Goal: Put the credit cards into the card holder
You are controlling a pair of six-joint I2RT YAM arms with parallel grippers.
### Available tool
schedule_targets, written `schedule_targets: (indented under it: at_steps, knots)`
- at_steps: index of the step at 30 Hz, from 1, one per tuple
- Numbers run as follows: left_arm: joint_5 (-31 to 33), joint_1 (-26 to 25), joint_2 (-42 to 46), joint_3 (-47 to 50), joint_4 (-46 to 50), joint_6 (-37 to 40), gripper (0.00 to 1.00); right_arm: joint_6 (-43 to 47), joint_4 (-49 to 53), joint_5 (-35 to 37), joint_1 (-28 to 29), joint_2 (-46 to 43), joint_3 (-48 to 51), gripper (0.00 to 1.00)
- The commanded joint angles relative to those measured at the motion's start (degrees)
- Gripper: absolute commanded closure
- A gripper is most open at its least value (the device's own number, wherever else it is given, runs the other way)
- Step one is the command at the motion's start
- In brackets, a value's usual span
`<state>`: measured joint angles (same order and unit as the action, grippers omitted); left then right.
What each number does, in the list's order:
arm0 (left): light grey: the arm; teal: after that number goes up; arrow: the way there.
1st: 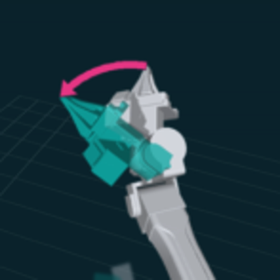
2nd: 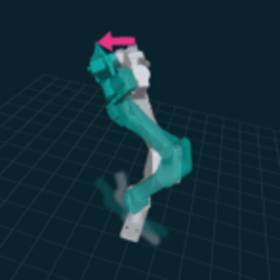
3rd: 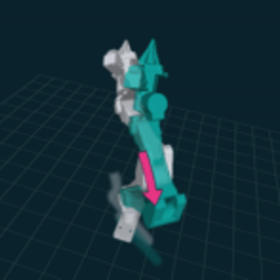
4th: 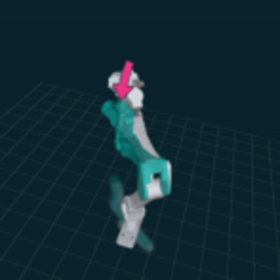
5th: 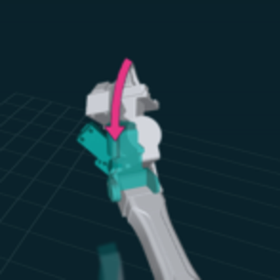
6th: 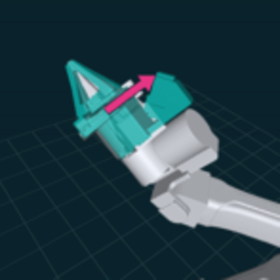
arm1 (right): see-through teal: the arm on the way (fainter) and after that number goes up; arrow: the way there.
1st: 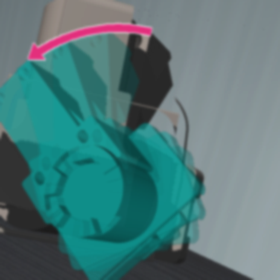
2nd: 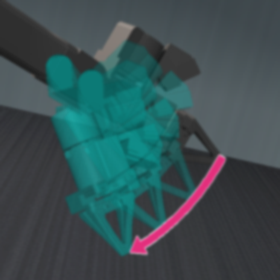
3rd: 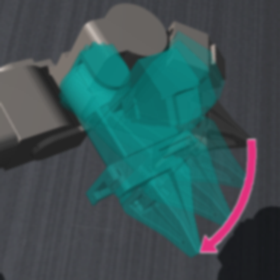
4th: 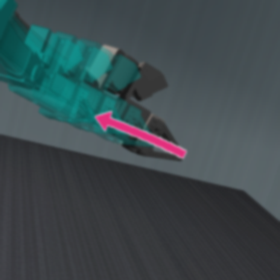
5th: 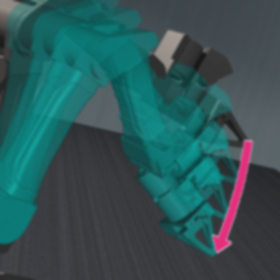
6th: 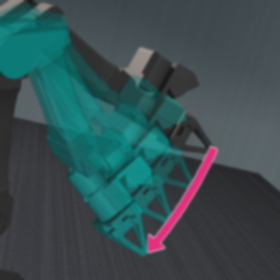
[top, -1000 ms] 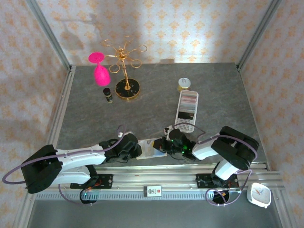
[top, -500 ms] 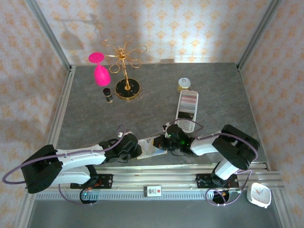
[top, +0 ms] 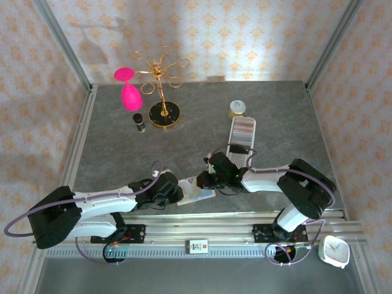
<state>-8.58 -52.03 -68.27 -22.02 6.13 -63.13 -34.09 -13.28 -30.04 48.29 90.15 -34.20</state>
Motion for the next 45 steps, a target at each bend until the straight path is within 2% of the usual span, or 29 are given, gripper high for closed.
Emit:
schedule_targets:
  at_steps: [1,5,11,20,24,29,34,38,45]
  knots:
    - [-0.46,-0.14,-1.6,1.26,4.27,-0.06,0.72,3.4,6.41,3.93,-0.96,0.23,0.4,1.0]
    - [-0.61,-0.12,-1.95,1.1,4.29,-0.11,0.73,1.78,3.94,2.03,-1.18,0.82,0.84,1.0]
    - [-0.39,-0.11,-0.39,1.9,3.9,-0.49,0.7,-6.52,-8.91,-4.0,-0.92,2.49,4.62,1.0]
    - [-0.54,0.03,2.17,4.11,1.84,-1.73,0.66,-14.04,-19.89,-6.47,-0.24,3.16,9.35,1.0]
    - [-0.48,0.12,2.4,4.35,1.47,-1.86,0.65,-14.52,-20.21,-6.61,0.53,3.89,9.19,1.0]
    - [-0.65,0.42,4.0,5.53,0.62,-2.18,0.63,-14.72,-19.48,-3.35,0.71,2.71,9.76,1.0]
    - [-0.74,0.64,5.25,6.42,0.29,-2.52,0.63,-11.9,-12.88,3.53,0.62,-3.18,10.11,1.0]
    - [-0.92,0.73,5.08,6.46,0.04,-2.5,0.63,-12.31,-12.56,7.12,0.15,-7.37,11.88,1.0]
    - [-1.19,0.85,4.82,6.63,-0.41,-2.61,0.64,-13.85,-16.62,5.23,-0.04,-5.39,12.57,1.0]
